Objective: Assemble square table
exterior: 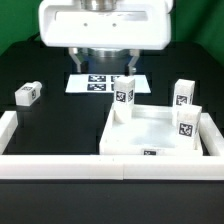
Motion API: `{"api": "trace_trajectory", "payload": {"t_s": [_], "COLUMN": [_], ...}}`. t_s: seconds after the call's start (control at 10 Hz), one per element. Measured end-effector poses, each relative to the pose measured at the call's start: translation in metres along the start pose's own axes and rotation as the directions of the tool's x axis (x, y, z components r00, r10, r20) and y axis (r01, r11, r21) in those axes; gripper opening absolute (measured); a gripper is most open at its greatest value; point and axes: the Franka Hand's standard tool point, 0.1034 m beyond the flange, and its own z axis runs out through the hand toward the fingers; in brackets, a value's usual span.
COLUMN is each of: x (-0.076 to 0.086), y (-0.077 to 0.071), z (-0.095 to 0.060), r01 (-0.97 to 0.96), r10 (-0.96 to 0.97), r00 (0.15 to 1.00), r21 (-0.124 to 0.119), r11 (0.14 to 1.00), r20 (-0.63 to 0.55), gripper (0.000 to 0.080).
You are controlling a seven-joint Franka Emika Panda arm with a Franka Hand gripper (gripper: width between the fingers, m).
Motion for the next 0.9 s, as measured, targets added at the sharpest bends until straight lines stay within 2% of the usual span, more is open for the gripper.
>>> {"api": "trace_trajectory", "payload": {"t_s": [0.1, 0.3, 0.5, 0.8, 0.9], "x": [-0.015, -0.023, -0.023, -0.025, -0.034], "y": [0.033, 0.071, 0.064, 0.067, 0.087], "z": [0.005, 0.009, 0.01, 0.012, 0.017], "r01": [0.031, 0.074, 0.069, 0.071, 0.119], "r10": [-0.031, -0.074, -0.069, -0.071, -0.119], "r00": [1.0, 0.997, 0.998, 0.997, 0.993], "r21": [-0.001, -0.013, -0.013, -0.015, -0.029], "r11": [1.0, 0.997, 0.998, 0.997, 0.992], "r20": [0.006, 0.011, 0.012, 0.015, 0.012], "gripper": [0.0649, 0.0649, 0.0649, 0.0649, 0.0649]}}
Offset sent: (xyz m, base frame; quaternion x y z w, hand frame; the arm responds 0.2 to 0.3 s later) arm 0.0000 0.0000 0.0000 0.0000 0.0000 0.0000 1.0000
